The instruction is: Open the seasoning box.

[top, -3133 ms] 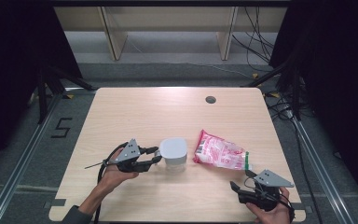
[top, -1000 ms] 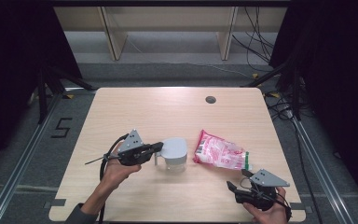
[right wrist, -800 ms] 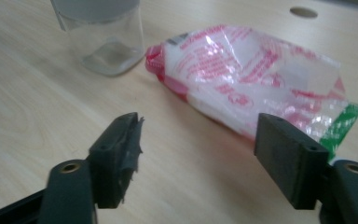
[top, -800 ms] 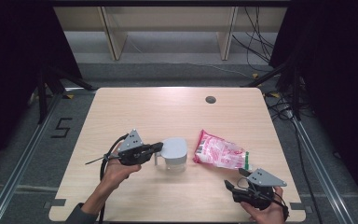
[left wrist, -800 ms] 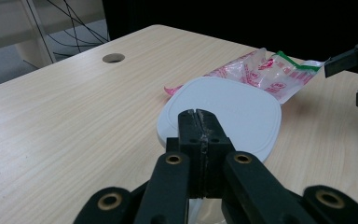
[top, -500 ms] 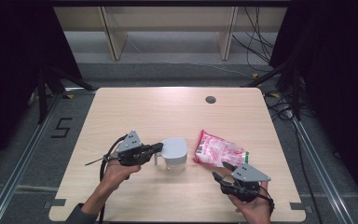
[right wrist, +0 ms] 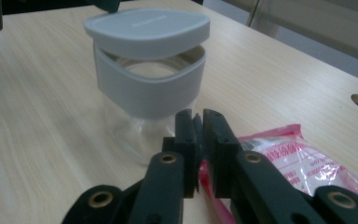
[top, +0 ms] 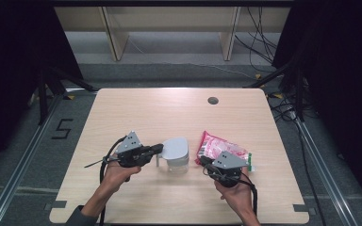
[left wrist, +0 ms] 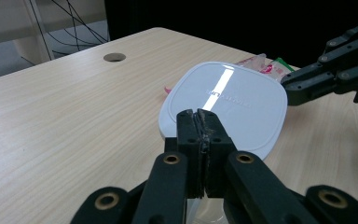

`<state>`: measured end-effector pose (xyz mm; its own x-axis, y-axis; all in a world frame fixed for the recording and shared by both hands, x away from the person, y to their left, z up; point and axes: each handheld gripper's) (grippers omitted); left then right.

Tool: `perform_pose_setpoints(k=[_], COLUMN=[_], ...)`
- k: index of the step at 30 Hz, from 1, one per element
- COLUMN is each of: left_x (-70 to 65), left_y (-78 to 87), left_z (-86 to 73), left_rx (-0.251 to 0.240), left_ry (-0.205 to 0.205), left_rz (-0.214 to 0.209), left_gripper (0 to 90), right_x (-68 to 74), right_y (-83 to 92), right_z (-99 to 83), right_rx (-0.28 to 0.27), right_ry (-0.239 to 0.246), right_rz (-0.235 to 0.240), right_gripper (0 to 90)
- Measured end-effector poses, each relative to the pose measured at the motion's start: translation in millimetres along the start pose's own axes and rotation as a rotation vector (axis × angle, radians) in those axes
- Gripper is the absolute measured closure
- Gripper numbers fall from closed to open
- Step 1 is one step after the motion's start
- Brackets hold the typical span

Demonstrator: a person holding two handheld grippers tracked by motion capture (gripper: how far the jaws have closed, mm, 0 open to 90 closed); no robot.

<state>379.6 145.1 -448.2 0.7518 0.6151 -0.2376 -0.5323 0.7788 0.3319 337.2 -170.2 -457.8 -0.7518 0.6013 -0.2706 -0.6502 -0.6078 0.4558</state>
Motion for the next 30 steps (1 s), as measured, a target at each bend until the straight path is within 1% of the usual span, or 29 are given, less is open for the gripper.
perform_pose_setpoints(k=[2,3,6,7,9,10,11,12,13,14,15,16,17,18,19,20,21,22,24,25,28,29,30], left_x=[0.0,0.3,0.9,0.9,0.9,0.9,1.0,0.9,0.9,0.9,1.5,1.4,1.5,1.4,1.0,1.2,1.2,1.1,0.5,1.2,2.7,3.0,3.9], left_y=[0.1,0.2,-0.2,-0.1,0.1,0.0,-0.1,-0.1,0.1,0.3,0.4,0.3,0.1,0.2,0.2,-0.2,-0.3,0.4,0.3,0.8,1.7,2.5,3.4], left_z=[-0.2,-0.1,-0.3,-0.4,-0.5,-0.5,-0.5,-0.8,-0.9,-0.9,-0.6,-0.8,-1.0,-0.9,-0.9,-1.0,-1.1,-1.0,-1.5,-1.1,-0.8,-0.9,-0.8], left_rx=[-0.001,0.000,-0.003,-0.003,-0.002,-0.003,-0.003,-0.004,-0.003,-0.002,-0.002,-0.002,-0.004,-0.003,-0.003,-0.008,-0.008,-0.002,-0.007,-0.005,-0.002,-0.010,-0.010], left_ry=[0.001,0.002,0.003,0.002,0.004,0.003,0.003,0.010,0.009,0.005,-0.007,0.000,0.005,0.002,0.001,-0.005,-0.001,0.001,0.001,-0.019,-0.011,-0.005,-0.016], left_rz=[0.001,0.000,-0.003,-0.005,-0.003,-0.003,-0.003,-0.002,0.000,0.001,-0.001,-0.001,-0.002,-0.001,0.002,-0.004,-0.005,0.001,0.006,0.005,0.013,0.016,0.013], left_gripper=[87.8,87.8,87.8,87.8,87.9,88.0,88.0,88.0,88.1,88.2,88.2,88.2,88.2,88.2,88.2,88.3,88.5,88.4,88.8,88.8,88.0,87.5,87.4], right_x=[-1.5,-3.0,-3.7,-4.6,-2.3,-2.8,-2.5,-1.5,-1.6,-0.6,0.5,0.1,0.4,0.6,-0.2,1.1,2.6,3.8,3.7,4.1,4.6,4.8,5.2], right_y=[-2.4,-2.6,-5.1,-6.9,-9.1,-11.9,-13.5,-14.7,-16.9,-18.7,-19.8,-21.4,-21.2,-22.5,-23.3,-22.8,-25.5,-25.7,-27.0,-27.5,-27.5,-28.1,-26.7], right_z=[1.6,2.3,4.4,5.2,8.4,10.3,11.5,12.9,14.4,15.0,15.6,16.3,17.6,18.3,20.0,21.8,24.3,25.8,28.3,28.8,29.7,30.0,31.3], right_rx=[-0.026,-0.024,-0.023,-0.035,-0.024,-0.035,-0.036,-0.027,-0.034,-0.032,-0.028,-0.037,-0.027,-0.039,-0.046,-0.035,-0.054,-0.048,-0.047,-0.054,-0.056,-0.061,-0.048], right_ry=[-0.017,-0.017,-0.041,-0.024,-0.044,-0.023,-0.012,-0.012,-0.010,-0.018,-0.028,-0.010,-0.014,-0.014,0.015,-0.008,0.005,-0.004,0.022,0.022,0.012,0.016,0.014], right_rz=[0.008,0.013,0.026,0.020,0.034,0.038,0.043,0.057,0.052,0.057,0.062,0.055,0.061,0.058,0.059,0.073,0.071,0.070,0.076,0.074,0.073,0.065,0.072], right_gripper=[88.1,89.4,90.0,90.0,90.0,90.0,90.0,90.0,90.0,90.0,90.0,90.0,90.0,90.0,90.0,90.0,90.0,90.0,90.0,90.0,90.0,90.0,90.0])
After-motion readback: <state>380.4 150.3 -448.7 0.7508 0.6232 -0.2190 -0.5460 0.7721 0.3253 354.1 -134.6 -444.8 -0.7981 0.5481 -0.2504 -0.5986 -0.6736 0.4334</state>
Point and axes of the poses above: each handheld gripper's, and its own axes: y roughly backward along the jaws, z roughly out of its top, x roughly to its left, and after that the axes turned 9 degrees about y, right-handed
